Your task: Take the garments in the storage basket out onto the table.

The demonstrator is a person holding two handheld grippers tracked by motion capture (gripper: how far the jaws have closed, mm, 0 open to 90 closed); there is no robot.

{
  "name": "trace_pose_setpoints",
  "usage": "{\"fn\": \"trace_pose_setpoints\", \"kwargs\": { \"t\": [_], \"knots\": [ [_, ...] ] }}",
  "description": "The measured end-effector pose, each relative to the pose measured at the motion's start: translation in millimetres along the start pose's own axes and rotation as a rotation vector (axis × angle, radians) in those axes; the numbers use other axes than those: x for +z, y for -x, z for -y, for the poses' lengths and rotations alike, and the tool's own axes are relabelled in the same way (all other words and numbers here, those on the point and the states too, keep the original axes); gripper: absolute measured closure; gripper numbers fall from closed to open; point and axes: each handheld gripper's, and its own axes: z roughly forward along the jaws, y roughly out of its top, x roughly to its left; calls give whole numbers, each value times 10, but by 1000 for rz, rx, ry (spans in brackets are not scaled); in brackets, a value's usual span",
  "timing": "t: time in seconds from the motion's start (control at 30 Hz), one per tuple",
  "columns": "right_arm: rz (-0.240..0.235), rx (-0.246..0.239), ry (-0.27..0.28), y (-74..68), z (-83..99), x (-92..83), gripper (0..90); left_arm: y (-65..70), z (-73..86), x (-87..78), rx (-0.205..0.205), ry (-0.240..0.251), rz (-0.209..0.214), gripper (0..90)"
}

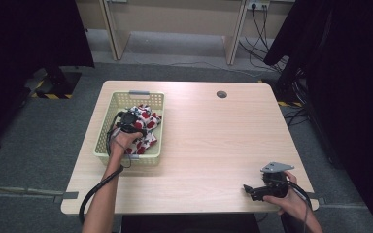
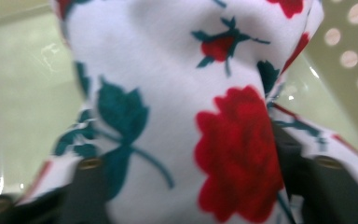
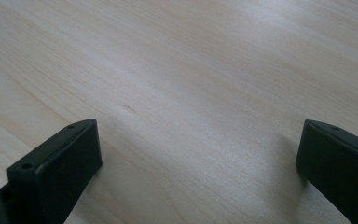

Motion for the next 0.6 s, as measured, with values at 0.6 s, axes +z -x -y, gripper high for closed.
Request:
{"fn": "trace_pose_setpoints", "kwargs": {
  "t": [0.6],
  "knots": [
    [-5, -6, 5, 0, 1, 4, 4, 36, -158, -297, 65, 68, 27, 691]
  ]
}}
